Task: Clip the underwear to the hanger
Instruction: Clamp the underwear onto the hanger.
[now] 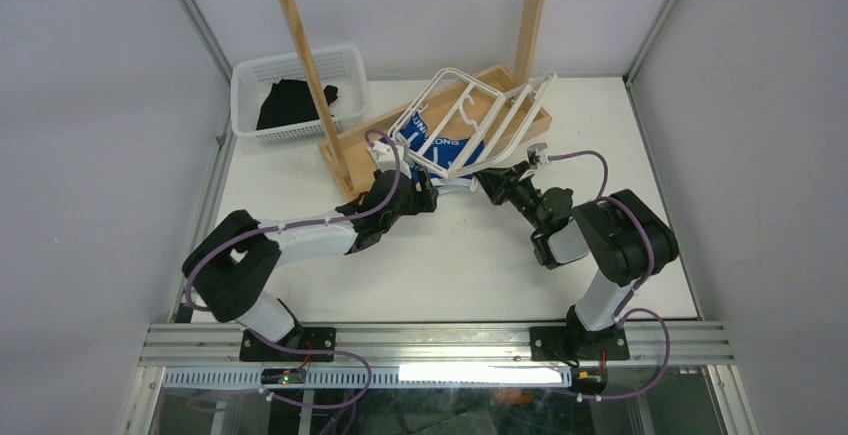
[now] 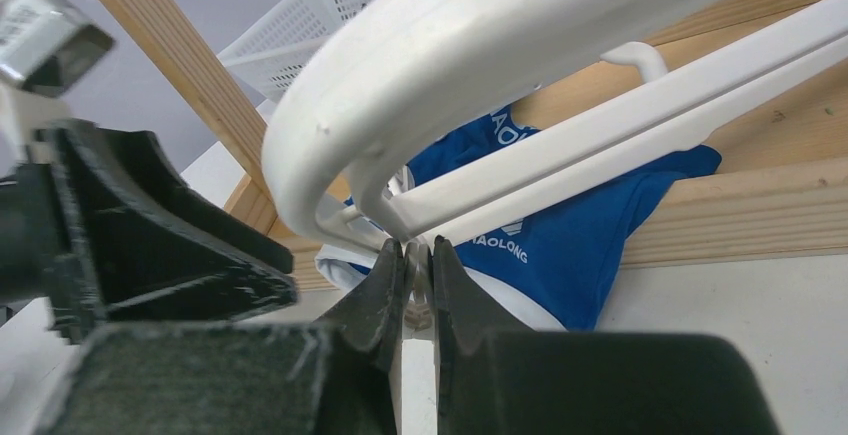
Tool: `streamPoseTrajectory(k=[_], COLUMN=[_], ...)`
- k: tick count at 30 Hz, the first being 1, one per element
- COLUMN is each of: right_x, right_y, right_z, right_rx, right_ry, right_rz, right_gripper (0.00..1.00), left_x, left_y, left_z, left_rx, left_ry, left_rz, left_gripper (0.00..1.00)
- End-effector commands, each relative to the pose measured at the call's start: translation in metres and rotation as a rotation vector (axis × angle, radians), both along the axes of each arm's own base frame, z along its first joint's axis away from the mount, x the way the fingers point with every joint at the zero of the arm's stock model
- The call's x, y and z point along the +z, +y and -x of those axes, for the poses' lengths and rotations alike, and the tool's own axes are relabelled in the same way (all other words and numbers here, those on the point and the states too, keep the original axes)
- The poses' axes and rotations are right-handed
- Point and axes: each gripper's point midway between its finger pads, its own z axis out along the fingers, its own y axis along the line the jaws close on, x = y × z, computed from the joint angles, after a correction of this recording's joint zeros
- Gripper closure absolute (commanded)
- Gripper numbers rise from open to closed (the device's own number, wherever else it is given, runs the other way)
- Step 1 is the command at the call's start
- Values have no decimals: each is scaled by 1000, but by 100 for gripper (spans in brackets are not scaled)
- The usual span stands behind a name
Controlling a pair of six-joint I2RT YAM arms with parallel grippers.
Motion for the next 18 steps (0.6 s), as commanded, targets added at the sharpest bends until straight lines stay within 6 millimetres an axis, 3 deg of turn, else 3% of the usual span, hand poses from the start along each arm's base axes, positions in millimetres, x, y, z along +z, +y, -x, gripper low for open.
streamPoseTrajectory(k=[1, 14, 18], right_x=[58, 65, 65], right_y=[3, 7, 7], right_z=[-3, -5, -4], right_rx=[-2, 3, 7], right_ry=[-182, -198, -199], right_rz=[-82, -90, -90], right_gripper=[100, 100, 100], left_x=[18, -10, -23], left_y=[-21, -22, -10], left_z=[-36, -60, -65], left_rx=[68, 166, 208], left_ry=[-66, 30, 61], left_rz=[36, 10, 8], left_gripper=[30, 31, 40])
